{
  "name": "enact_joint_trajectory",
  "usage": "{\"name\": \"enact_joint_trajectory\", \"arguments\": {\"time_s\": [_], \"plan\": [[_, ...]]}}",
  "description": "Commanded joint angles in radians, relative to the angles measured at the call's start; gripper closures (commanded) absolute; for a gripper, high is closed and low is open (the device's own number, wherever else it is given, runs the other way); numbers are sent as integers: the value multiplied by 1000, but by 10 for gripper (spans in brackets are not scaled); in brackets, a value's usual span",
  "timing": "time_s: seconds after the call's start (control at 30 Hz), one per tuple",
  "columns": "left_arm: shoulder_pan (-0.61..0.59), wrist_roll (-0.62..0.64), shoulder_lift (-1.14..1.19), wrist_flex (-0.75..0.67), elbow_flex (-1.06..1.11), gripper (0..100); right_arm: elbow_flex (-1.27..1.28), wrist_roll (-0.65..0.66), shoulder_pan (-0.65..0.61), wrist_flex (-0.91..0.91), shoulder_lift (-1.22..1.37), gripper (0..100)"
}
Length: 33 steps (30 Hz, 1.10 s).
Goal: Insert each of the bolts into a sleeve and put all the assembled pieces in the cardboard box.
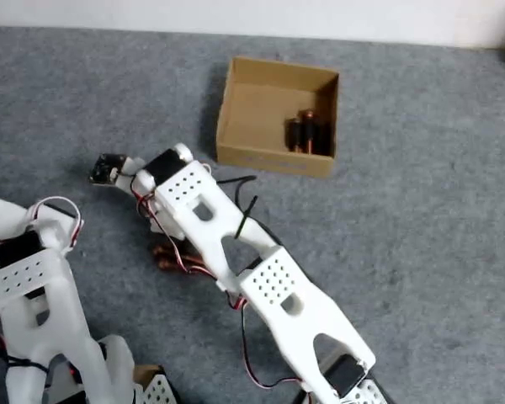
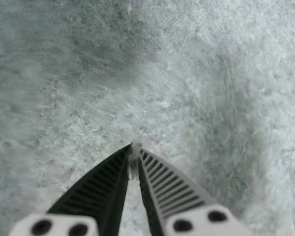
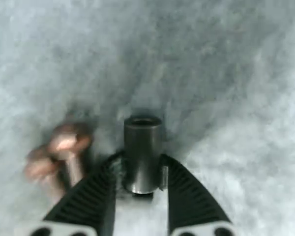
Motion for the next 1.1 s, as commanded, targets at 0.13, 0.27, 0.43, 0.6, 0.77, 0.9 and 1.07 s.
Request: {"name": "enact_joint_trajectory", "arguments": {"time_s": [0.13,0.27,0.43,0.6,0.77,0.9,1.07], "plan": [[180,-5,2,-46,27,986,-257,-104,200,84,-245,991],[308,-5,1,-180,113,989,-228,-107,229,85,-381,992],[426,2,-1,-250,159,989,-62,-81,183,84,-604,992],[562,5,-7,-249,151,989,168,-80,200,84,-822,992],[584,95,-7,-149,67,973,414,-48,277,84,-1061,992],[656,100,-1,-34,21,841,598,-18,360,84,-1216,992],[760,176,-1,35,24,749,776,23,473,82,-1348,992]]}}
